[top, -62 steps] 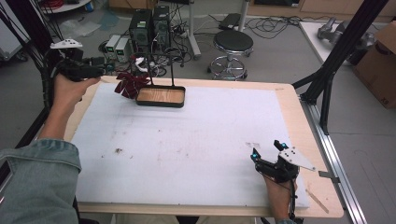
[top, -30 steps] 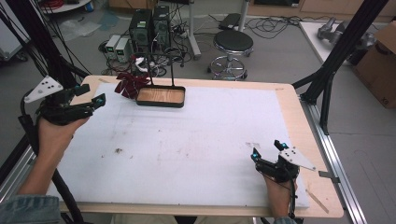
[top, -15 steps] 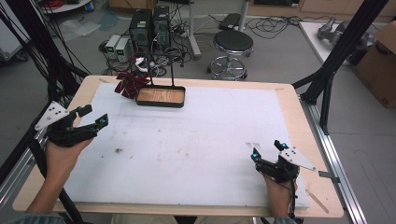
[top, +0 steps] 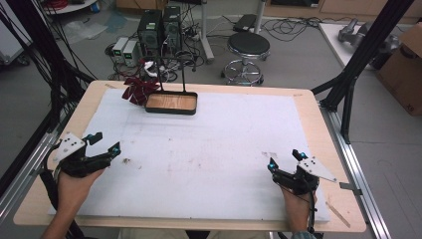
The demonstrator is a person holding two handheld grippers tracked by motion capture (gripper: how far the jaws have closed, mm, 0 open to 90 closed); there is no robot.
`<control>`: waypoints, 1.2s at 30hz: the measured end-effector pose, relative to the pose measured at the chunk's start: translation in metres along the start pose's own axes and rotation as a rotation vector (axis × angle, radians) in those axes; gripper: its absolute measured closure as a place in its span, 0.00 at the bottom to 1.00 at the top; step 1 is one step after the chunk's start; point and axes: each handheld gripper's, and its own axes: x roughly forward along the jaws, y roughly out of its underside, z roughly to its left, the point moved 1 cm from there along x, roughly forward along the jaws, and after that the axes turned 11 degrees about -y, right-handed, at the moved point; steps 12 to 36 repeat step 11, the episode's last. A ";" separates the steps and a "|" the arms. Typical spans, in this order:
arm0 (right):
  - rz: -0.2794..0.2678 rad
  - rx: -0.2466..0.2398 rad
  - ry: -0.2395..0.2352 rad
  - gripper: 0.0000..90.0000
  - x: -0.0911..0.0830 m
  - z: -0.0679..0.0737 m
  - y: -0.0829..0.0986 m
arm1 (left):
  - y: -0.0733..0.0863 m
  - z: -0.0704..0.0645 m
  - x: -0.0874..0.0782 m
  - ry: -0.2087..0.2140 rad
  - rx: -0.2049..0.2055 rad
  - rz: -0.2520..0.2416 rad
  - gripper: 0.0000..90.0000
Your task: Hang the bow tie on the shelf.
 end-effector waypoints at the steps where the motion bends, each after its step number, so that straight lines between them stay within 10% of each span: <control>1: 0.001 0.001 0.000 0.13 0.000 0.000 0.000 | 0.003 -0.001 0.000 -0.002 0.000 0.008 0.29; 36: 0.000 0.001 0.001 0.13 0.000 0.000 0.000 | 0.017 -0.003 0.001 -0.017 -0.009 0.035 0.27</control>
